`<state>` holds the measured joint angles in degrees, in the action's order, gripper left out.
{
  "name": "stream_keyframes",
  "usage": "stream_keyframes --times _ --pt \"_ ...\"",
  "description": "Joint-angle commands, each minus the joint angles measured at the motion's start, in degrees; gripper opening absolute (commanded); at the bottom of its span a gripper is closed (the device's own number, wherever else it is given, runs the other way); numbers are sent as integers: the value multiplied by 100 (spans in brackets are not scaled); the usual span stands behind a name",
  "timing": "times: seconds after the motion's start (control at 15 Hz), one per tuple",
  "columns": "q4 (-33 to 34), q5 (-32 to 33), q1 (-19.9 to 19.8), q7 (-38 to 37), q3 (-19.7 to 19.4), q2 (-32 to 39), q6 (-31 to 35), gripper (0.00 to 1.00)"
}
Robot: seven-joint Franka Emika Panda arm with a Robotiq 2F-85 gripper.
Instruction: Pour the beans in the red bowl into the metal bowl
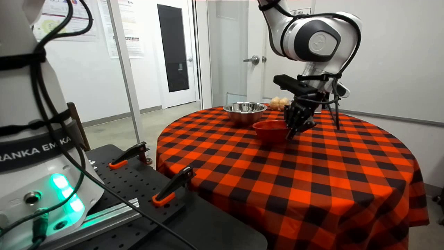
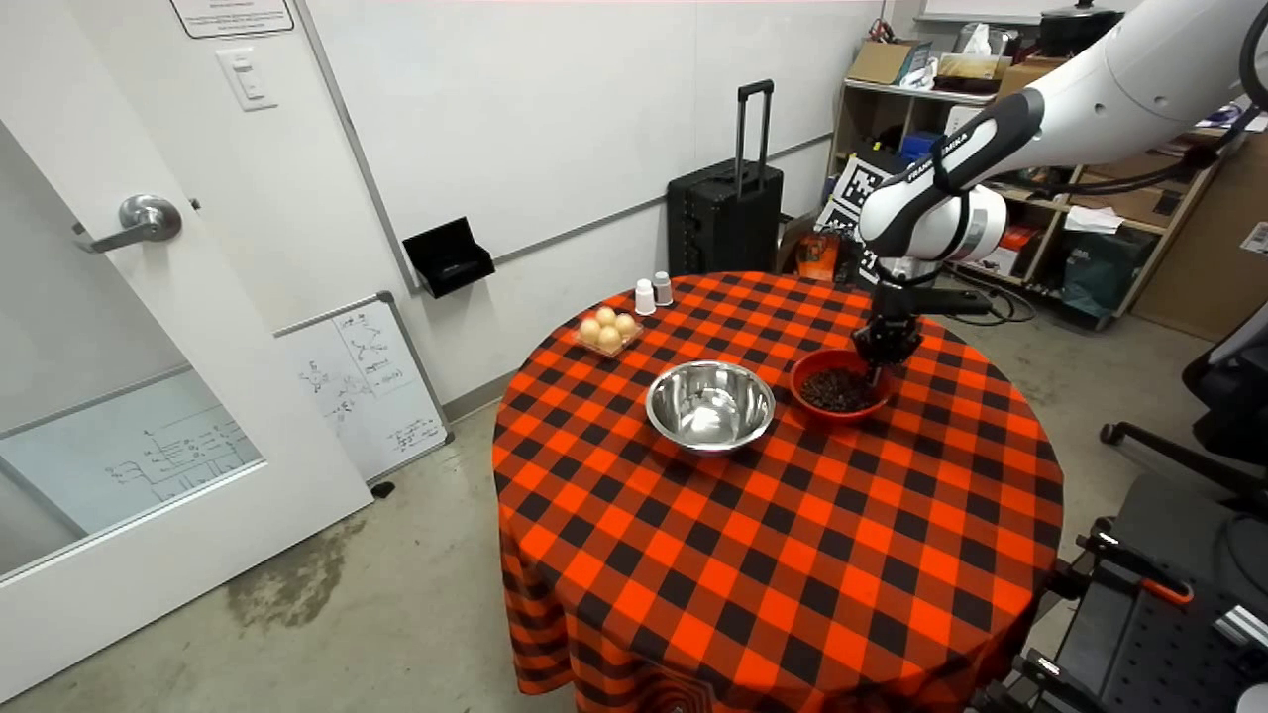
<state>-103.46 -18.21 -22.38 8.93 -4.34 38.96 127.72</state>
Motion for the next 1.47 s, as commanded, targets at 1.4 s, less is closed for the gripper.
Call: stream_keyframes --times 1.4 --pt "1089 459 730 58 206 -804 -377 3"
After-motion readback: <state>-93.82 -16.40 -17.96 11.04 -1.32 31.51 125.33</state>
